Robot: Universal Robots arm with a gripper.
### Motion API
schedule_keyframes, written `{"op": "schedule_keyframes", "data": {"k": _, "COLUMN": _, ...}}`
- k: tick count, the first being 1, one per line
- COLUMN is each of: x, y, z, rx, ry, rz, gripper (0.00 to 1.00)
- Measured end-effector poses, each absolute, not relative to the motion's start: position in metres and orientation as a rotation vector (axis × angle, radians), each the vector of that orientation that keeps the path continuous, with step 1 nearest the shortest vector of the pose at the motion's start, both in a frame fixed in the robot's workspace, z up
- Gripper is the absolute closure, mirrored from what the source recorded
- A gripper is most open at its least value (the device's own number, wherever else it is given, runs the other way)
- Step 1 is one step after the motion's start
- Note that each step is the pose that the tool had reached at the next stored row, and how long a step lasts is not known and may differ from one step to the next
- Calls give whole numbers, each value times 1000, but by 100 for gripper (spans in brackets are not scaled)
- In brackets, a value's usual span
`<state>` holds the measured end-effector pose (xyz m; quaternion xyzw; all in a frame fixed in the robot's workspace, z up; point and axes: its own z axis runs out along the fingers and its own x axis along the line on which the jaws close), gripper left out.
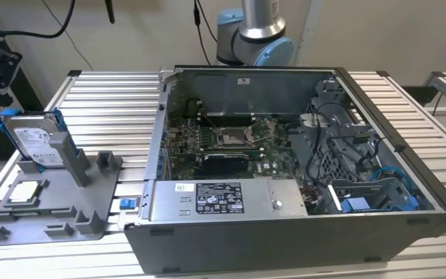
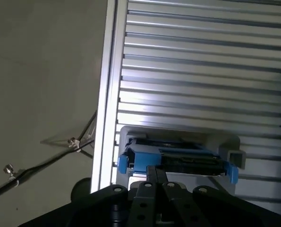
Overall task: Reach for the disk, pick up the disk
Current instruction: 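Pick up the disk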
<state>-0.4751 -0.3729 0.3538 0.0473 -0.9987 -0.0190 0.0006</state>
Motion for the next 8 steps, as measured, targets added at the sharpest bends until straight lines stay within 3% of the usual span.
{"op": "schedule_keyframes", "data": {"k": 8, "x": -475, "y": -373, "z": 354, "rx": 339, "ry": -3119, "rz": -59, "gripper": 100}}
